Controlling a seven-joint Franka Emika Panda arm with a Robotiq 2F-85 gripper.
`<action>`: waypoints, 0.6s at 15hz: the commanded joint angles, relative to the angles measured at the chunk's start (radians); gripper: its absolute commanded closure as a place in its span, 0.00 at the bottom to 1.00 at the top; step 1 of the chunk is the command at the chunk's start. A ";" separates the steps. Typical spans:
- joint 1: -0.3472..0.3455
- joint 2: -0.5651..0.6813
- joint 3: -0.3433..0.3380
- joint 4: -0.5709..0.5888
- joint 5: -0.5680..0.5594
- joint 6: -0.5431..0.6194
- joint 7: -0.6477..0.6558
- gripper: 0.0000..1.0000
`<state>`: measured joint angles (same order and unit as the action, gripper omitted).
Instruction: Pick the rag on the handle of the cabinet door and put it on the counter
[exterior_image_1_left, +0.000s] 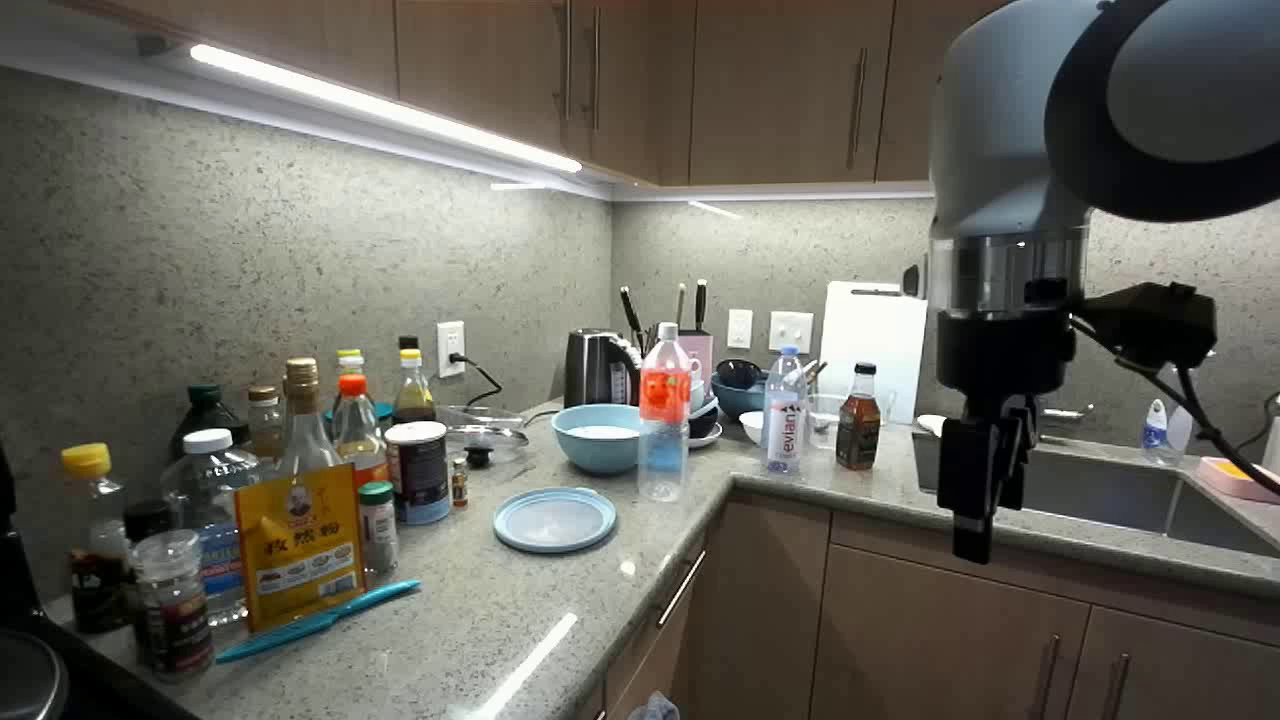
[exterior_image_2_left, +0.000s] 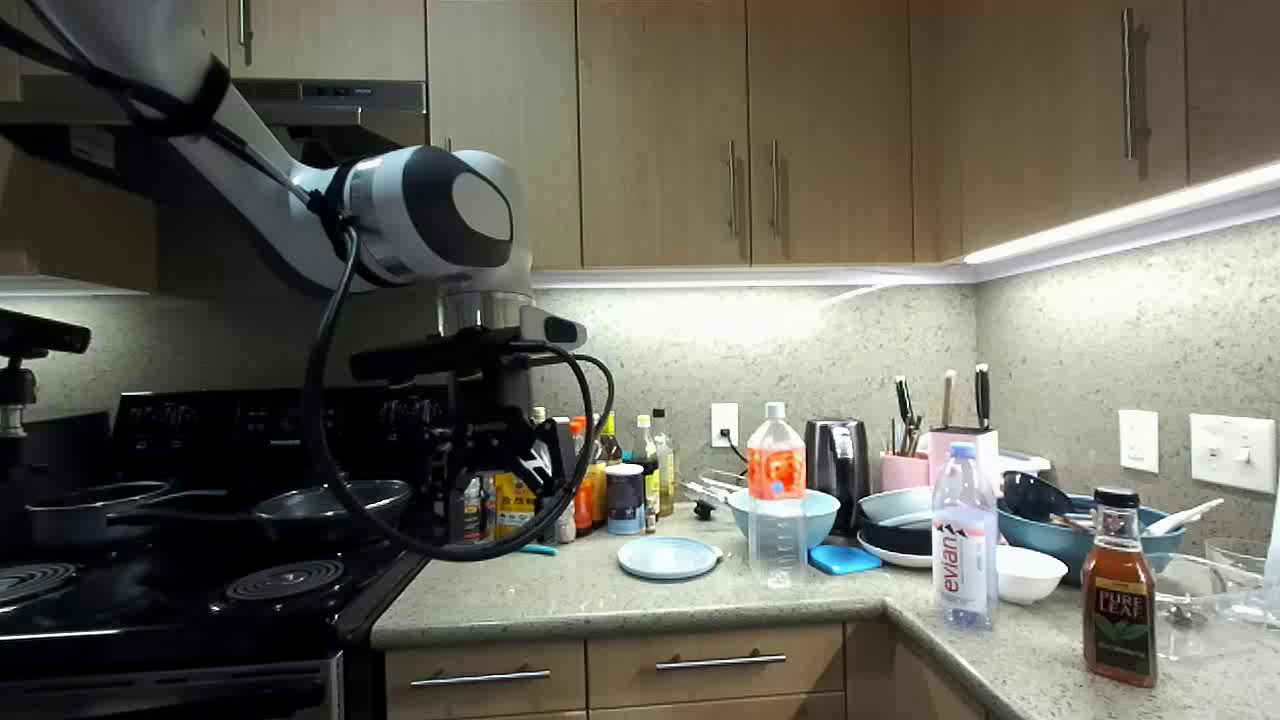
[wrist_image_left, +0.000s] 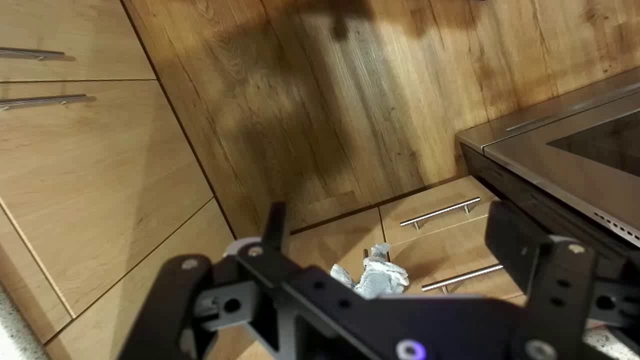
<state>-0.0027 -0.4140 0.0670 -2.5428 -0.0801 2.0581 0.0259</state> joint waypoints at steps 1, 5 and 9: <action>0.010 0.000 -0.009 0.001 -0.004 -0.002 0.003 0.00; -0.006 0.019 -0.013 -0.022 -0.033 0.014 0.015 0.00; -0.015 0.073 -0.055 -0.042 -0.016 0.058 -0.027 0.00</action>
<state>-0.0082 -0.3819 0.0394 -2.5608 -0.0865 2.0612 0.0259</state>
